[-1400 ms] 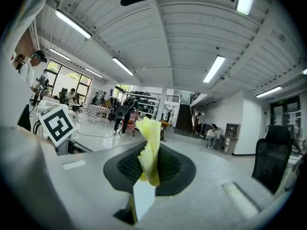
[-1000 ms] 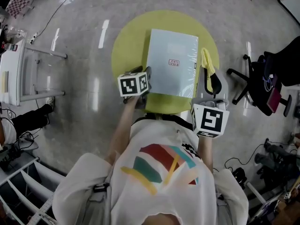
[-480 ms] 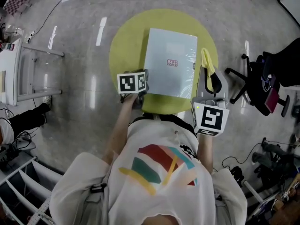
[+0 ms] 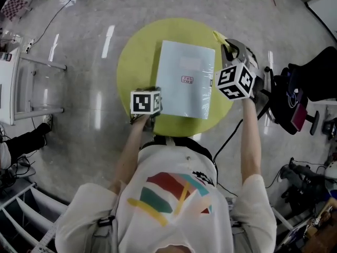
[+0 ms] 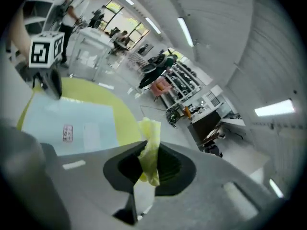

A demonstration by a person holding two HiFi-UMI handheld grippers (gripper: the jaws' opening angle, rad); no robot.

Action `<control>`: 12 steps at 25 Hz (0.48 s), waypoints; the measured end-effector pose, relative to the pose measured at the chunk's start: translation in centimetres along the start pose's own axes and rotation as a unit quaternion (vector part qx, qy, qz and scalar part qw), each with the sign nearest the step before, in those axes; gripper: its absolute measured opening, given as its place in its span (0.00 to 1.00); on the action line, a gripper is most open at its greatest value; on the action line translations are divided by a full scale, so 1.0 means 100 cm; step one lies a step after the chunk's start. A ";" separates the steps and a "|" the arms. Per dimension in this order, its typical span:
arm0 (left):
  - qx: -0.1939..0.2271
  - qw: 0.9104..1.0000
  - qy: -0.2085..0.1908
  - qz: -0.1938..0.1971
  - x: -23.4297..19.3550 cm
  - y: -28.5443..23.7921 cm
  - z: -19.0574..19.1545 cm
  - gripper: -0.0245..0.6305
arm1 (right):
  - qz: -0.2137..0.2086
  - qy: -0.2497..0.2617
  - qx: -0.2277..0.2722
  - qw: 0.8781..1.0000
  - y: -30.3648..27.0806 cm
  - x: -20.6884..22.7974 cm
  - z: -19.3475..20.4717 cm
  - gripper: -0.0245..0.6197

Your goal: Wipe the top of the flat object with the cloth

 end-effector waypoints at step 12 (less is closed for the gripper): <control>-0.012 1.000 -0.015 -0.005 0.003 -0.004 -0.002 0.15 | -0.108 0.080 -0.137 0.981 -0.120 -0.042 0.036 0.08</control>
Point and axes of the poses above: the fingertips, and each gripper's own axes: y backward along the fingers, x to its right, z out of its underside, the point moved 9 cm from there along y, backward along the fingers, and after that the axes turned 6 degrees about -z, right-handed, at the moved point
